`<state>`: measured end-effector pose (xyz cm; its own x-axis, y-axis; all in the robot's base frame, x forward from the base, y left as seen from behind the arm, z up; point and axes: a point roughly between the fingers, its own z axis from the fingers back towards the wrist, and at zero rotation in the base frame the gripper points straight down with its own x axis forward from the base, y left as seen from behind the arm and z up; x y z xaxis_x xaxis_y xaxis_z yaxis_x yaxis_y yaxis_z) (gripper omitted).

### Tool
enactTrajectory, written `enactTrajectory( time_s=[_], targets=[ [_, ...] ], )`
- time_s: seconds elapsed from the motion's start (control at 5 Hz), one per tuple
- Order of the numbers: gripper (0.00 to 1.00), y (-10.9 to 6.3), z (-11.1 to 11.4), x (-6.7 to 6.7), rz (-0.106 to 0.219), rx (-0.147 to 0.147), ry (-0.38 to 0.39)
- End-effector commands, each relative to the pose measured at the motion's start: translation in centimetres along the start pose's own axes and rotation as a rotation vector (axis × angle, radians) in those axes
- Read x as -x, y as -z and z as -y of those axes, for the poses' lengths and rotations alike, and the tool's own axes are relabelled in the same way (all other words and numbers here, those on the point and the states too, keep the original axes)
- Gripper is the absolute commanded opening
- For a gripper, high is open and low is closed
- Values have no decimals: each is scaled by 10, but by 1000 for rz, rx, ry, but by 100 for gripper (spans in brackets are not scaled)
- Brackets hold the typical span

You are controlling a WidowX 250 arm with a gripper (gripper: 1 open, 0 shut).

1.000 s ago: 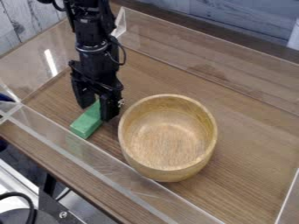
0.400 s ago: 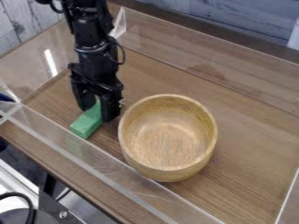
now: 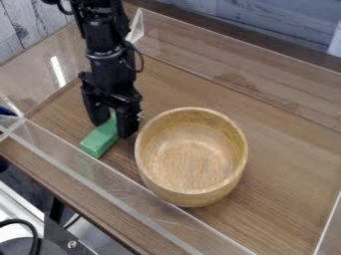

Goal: Put the green block in the brown bowl

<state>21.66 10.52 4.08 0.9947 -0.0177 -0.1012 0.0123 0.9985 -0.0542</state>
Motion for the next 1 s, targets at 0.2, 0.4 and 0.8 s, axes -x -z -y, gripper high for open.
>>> enactTrajectory(
  time_s=[0.2, 0.4, 0.8],
  targets=[
    [100, -9, -10, -10, 41, -20, -17],
    [100, -9, -11, -12, 44, -20, -23],
    [100, 3, -17, -13, 25, -24, -29]
  ],
)
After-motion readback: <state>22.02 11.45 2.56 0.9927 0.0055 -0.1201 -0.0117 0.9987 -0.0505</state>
